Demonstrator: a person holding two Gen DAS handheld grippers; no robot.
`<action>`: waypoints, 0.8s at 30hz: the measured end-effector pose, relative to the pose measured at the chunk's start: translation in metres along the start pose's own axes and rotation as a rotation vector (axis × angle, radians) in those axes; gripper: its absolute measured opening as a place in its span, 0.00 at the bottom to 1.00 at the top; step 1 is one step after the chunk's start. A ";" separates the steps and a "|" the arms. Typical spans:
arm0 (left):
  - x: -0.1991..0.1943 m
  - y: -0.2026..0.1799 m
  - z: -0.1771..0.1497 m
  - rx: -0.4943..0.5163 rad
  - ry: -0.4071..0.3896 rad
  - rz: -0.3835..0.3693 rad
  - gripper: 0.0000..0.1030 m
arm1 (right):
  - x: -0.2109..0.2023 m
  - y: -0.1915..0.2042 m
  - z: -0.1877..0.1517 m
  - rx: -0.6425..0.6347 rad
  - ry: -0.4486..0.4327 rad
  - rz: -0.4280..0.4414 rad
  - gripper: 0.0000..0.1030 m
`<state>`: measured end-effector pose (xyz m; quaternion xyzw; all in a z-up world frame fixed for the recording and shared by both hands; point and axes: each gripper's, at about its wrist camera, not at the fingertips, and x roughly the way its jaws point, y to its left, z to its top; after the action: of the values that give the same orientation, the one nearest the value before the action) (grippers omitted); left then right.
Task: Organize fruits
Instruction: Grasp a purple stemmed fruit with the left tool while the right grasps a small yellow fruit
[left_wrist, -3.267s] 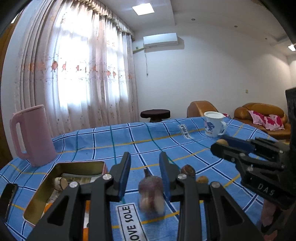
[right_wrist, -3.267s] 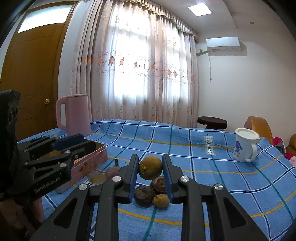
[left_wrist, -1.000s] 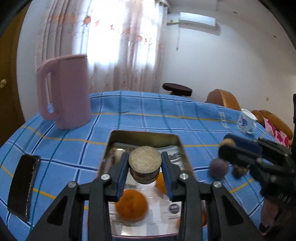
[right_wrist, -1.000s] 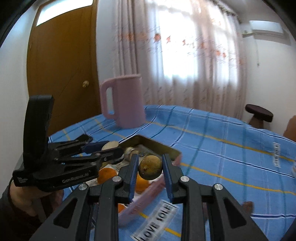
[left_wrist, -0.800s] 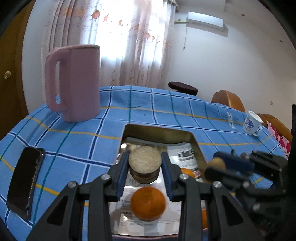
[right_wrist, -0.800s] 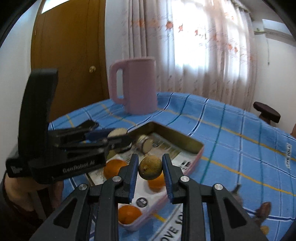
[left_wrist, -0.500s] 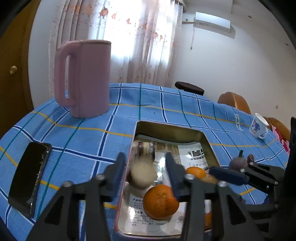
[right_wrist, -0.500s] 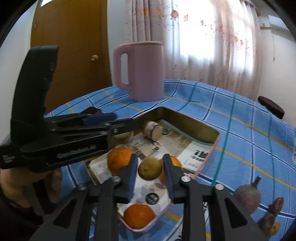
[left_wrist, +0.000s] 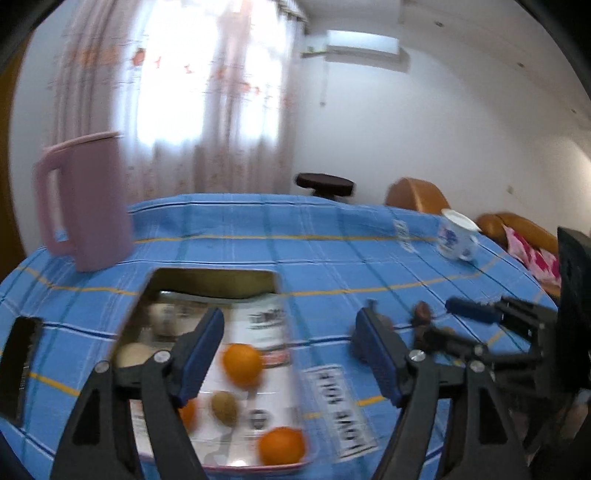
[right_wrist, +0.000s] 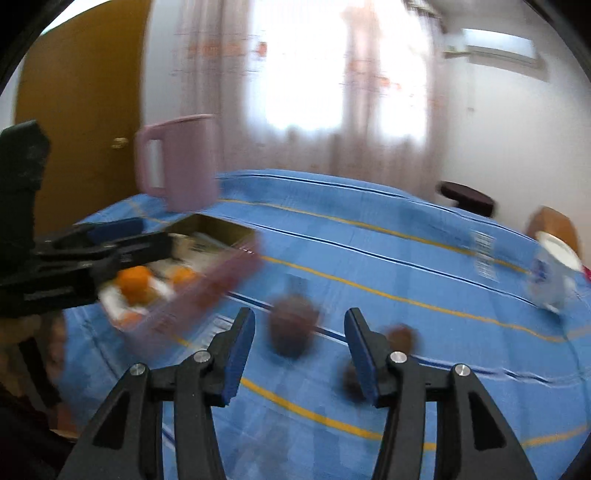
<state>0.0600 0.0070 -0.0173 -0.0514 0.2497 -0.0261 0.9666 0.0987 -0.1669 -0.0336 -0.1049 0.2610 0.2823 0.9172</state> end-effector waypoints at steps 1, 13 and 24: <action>0.005 -0.010 0.000 0.013 0.012 -0.017 0.74 | -0.004 -0.014 -0.004 0.017 0.004 -0.040 0.51; 0.058 -0.063 -0.004 0.114 0.123 -0.023 0.74 | 0.006 -0.065 -0.022 0.097 0.133 -0.076 0.46; 0.092 -0.069 -0.001 0.127 0.234 -0.053 0.74 | 0.035 -0.067 -0.026 0.105 0.251 -0.006 0.40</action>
<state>0.1382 -0.0690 -0.0548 0.0064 0.3571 -0.0734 0.9312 0.1504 -0.2147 -0.0715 -0.0920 0.3876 0.2504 0.8824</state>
